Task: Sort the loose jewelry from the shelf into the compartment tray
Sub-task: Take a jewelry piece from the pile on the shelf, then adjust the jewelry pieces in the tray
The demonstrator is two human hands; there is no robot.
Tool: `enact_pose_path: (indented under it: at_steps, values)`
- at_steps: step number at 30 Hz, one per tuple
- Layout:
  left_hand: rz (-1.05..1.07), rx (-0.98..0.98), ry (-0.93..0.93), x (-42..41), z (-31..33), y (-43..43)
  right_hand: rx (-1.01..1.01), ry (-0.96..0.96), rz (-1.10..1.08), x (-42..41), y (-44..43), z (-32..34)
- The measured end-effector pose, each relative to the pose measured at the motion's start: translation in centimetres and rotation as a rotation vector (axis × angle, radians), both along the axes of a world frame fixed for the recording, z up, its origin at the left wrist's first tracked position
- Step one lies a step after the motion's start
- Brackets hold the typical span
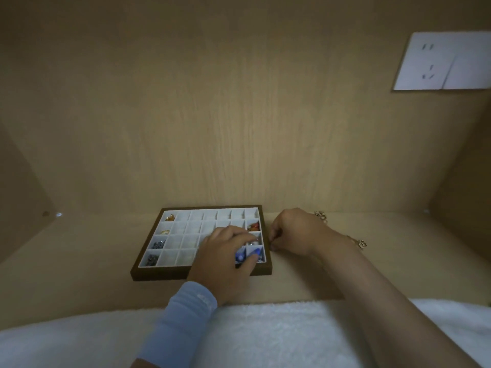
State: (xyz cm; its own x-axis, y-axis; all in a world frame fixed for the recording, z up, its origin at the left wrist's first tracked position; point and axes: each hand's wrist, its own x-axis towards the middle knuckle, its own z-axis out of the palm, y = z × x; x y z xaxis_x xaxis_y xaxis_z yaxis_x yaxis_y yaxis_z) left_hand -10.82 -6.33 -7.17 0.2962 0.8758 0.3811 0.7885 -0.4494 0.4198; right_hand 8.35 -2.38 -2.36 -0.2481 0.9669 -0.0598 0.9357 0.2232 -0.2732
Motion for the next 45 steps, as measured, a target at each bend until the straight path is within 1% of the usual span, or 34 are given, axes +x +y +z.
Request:
enact_pose_path:
  at_steps: [2, 3, 5, 6, 9, 10, 12, 15, 18, 21, 25, 29, 32, 35, 38, 41, 43, 45]
  values:
    - [0.004, -0.014, -0.043, -0.2, 0.2, -0.1, 0.018, 0.071, -0.05, 0.4, 0.3, -0.1]
    - [0.013, -0.02, -0.052, -0.3, 0.3, -0.2, 0.022, 0.141, -0.078, 0.5, 0.3, 0.0]
    - [0.031, -0.033, -0.091, -0.5, 0.4, -0.3, 0.017, 0.348, -0.122, 0.8, 0.1, 0.4]
    - [0.039, -0.033, -0.129, -0.6, 0.5, -0.5, 0.002, 0.488, -0.121, 0.7, -0.1, 0.7]
    - [0.048, -0.025, -0.321, -0.5, 0.9, -0.9, -0.136, 0.895, -0.098, -0.4, -1.3, 1.4]
    - [0.046, -0.026, -0.388, -0.5, 1.0, -1.0, -0.186, 0.979, -0.09, -0.9, -1.4, 1.4]
    - [0.036, -0.019, -0.489, -0.5, 1.3, -1.4, -0.26, 1.052, -0.064, -1.9, -1.5, 0.8]
    - [0.049, -0.006, -0.607, -0.8, 1.6, -1.6, -0.336, 1.081, -0.033, -3.1, -1.7, -0.1]
    - [0.076, -0.044, -0.701, -1.1, 1.6, -1.4, -0.339, 1.103, -0.025, -3.5, -1.7, -0.6]
    - [0.101, -0.016, -0.704, -1.4, 1.5, -1.3, -0.296, 1.109, -0.002, -3.7, -1.6, -0.7]
    - [0.123, -0.008, -0.753, -1.6, 1.8, -1.3, -0.256, 1.12, 0.041, -4.1, -1.7, -0.6]
    - [0.118, -0.024, -0.784, -1.9, 2.0, -1.3, -0.079, 1.023, 0.086, -4.6, -2.1, -0.6]
    - [0.105, -0.054, -0.832, -2.4, 2.4, -1.4, 0.019, 1.002, 0.09, -5.3, -2.6, -0.7]
    - [0.075, -0.071, -0.842, -2.8, 2.9, -1.5, 0.156, 0.892, 0.096, -5.8, -2.9, -0.9]
    - [0.071, -0.063, -0.795, -3.4, 2.9, -1.5, 0.324, 0.786, 0.117, -6.0, -3.0, -0.9]
    - [0.04, -0.117, -0.761, -4.1, 3.1, -1.2, 0.469, 0.68, 0.108, -6.5, -2.7, -0.8]
    - [0.026, -0.138, -0.722, -4.8, 3.5, -0.8, 0.512, 0.639, 0.132, -7.1, -2.3, -0.4]
    - [0.017, -0.15, -0.659, -6.1, 4.0, -0.3, 0.499, 0.595, 0.168, -7.8, -1.8, 0.0]
